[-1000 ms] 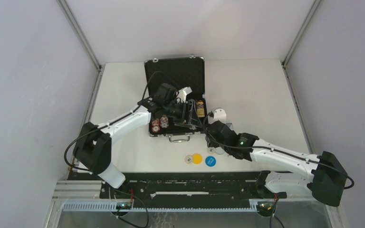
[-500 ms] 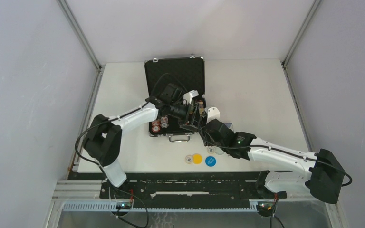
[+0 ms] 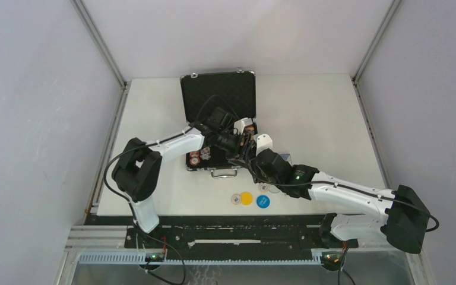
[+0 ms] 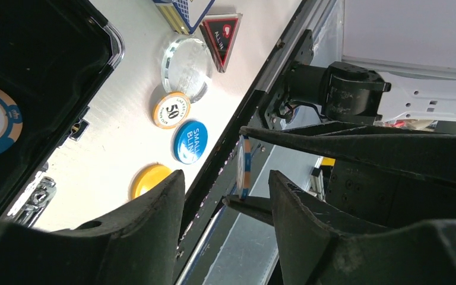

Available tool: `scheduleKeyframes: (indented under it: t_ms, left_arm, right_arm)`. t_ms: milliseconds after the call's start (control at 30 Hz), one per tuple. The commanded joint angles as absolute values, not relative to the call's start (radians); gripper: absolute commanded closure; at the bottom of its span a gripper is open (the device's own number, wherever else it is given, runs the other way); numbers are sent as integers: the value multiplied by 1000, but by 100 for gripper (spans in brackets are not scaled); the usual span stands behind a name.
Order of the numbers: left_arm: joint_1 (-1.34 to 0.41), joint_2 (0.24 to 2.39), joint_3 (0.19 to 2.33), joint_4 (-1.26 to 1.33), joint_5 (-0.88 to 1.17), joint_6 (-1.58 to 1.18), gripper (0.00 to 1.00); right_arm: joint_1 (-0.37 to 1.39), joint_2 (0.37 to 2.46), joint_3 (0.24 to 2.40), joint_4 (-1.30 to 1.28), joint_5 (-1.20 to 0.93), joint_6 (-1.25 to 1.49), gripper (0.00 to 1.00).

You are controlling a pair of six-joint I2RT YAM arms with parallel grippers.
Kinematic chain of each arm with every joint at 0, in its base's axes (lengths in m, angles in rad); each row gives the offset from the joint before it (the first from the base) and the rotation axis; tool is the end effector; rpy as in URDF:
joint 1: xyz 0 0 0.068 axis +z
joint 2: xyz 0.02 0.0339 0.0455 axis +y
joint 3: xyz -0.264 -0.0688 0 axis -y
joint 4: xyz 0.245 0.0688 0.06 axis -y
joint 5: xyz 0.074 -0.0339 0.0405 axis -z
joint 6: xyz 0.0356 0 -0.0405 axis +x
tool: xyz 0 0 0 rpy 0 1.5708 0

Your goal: Pack up texas hold em set

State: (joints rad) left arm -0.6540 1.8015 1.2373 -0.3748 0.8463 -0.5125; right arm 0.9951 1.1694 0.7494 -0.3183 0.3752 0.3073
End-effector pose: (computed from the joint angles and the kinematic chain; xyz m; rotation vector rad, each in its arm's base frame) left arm 0.2831 -0.2506 0.2114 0.5843 2.6515 -1.4933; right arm 0.1439 0.1978 0.2393 -0.5816 2.1848 0.2635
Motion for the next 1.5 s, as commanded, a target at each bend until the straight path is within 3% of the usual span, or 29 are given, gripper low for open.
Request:
scheduleKeyframes:
  t_ms: [0,333,533,700,800,1133,1467]
  left_arm:
    - [-674,1811,1315,-395,883,-473,42]
    - [-687,1830,1334,-405,887,-461,59]
    - [-689,1840,1324,-408,886,-452,64]
    - [-693,1846,1319,-408,890,-444,81]
    - [-695,1848,1322,-411,889,-441,99]
    - [-689,1828,1341,-423,861,-375,100]
    - [-537,1780,1264,-262,820,-324,100]
  right_arm:
    - [1003,1169,799,-262,369,289,59]
    - [1005,1170,799,-261,367,289,59]
    - [1006,1174,804,-259,373,285,59]
    - [1006,1182,809,-257,371,284,59]
    - [1005,1183,809,-254,368,285,59]
    - [1005,1184,803,-282,396,298,55]
    - [974,1090,747,-278,361,266,49]
